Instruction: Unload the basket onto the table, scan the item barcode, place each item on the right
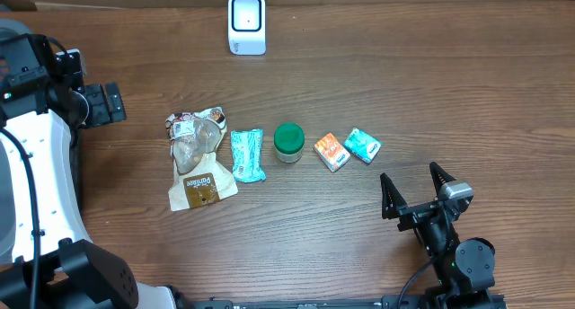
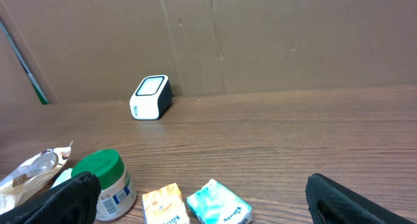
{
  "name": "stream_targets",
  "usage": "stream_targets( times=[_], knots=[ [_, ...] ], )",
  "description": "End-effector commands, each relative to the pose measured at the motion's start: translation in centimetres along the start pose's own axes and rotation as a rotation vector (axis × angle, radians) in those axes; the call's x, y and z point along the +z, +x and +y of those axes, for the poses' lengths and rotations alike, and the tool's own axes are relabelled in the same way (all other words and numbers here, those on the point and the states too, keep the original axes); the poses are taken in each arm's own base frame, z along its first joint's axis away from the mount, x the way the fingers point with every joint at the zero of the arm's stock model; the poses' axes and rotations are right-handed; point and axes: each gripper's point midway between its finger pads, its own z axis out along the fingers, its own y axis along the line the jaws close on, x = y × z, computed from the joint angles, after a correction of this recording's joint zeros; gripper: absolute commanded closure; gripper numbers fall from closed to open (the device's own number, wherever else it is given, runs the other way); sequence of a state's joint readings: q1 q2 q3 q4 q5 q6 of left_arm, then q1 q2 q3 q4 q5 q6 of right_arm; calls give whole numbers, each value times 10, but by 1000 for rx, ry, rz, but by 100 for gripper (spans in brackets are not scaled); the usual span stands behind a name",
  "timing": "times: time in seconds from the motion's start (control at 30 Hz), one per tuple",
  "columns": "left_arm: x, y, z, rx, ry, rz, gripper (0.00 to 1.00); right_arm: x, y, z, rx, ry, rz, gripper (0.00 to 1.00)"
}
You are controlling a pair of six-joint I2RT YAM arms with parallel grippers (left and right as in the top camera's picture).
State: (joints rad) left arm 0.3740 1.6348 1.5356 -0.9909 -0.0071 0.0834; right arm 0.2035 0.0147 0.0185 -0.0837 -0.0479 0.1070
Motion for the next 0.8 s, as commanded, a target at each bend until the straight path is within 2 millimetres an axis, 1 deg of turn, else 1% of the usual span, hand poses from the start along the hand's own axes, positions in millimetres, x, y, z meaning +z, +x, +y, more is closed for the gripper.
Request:
stream_targets(
  times=[0.0, 0.37, 0.43, 0.53, 0.57, 0.67, 0.77],
  knots=[
    [0, 3, 5, -27, -12, 4, 1, 0, 1, -1, -4, 3, -6, 0],
    [0, 3, 5, -27, -12, 4, 0, 0, 1, -1, -4, 3, -6, 0],
    [0, 3, 5, -27, -12, 4, 0, 0, -4, 0, -6, -1, -27, 0],
    [0, 3, 5, -27, -12, 4, 0, 0, -5, -1, -6, 6, -33, 0],
    [0, 3, 5, -27, -12, 4, 0, 0, -6, 2, -6, -12, -33, 0],
    [0, 3, 5, -27, -12, 4, 1, -3, -9, 24, -10, -134, -28, 0],
    [0, 3, 5, -27, -12, 4, 0, -8, -18, 36, -9, -195, -11, 0]
  ],
)
